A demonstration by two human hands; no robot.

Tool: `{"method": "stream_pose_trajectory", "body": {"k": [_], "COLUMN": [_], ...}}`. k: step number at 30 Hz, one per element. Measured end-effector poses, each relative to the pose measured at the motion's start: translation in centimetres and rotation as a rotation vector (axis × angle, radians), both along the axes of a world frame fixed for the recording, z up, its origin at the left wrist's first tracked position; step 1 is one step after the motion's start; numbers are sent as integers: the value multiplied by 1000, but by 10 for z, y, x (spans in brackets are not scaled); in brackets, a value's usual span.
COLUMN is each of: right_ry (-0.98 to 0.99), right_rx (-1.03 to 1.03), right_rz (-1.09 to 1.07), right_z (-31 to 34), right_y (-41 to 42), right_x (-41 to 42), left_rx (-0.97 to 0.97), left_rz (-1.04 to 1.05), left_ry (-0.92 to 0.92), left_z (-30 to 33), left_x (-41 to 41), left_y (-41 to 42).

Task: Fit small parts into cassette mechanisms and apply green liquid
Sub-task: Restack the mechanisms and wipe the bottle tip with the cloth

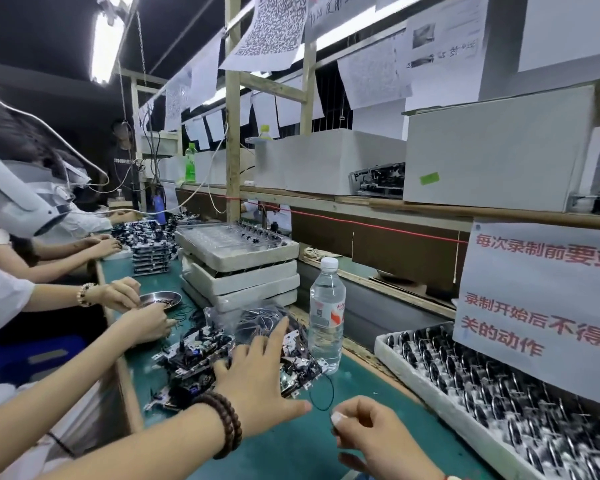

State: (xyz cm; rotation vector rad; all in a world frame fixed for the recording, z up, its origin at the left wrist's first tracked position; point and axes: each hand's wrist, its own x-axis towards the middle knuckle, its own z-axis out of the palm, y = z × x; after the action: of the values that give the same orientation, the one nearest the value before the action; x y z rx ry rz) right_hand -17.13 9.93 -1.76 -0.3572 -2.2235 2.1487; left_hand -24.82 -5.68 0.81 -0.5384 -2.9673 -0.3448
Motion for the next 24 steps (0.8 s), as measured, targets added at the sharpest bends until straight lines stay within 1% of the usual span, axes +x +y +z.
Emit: {"method": "stream_pose_trajectory", "body": {"k": [3,9,14,16,18,20,21,22,24], "right_ry": [-16,-38,-33,-37,-52,-63,-62,-57,-49], "right_rx": [42,159,231,237,226,211,185,159,143], "right_rz": [-27,-3,13,24,34,49,52,54,63], "right_z": [-8,-19,-22,-24,-26,-27,-26,-25,-23], "right_y": [4,15,24,27,26,23,20,17,11], "right_x": [-1,-1,-1,-2,-5,-9,-12,-16,-23], "left_rx": [4,-52,-149,-175,-252,-358,-374,-335,-155], "left_rz": [9,68,76,68,33,-41,-79,-103,-104], "left_ry": [-64,-177,-298,-361,-413,-431,-421,-400,-310], "left_z": [-12,-50,-75,-77,-72,-61,-53,-42,-19], "left_x": [-7,-25,-37,-41,-46,-52,-56,-61,-75], "left_y": [0,4,8,9,8,6,5,2,-8]}}
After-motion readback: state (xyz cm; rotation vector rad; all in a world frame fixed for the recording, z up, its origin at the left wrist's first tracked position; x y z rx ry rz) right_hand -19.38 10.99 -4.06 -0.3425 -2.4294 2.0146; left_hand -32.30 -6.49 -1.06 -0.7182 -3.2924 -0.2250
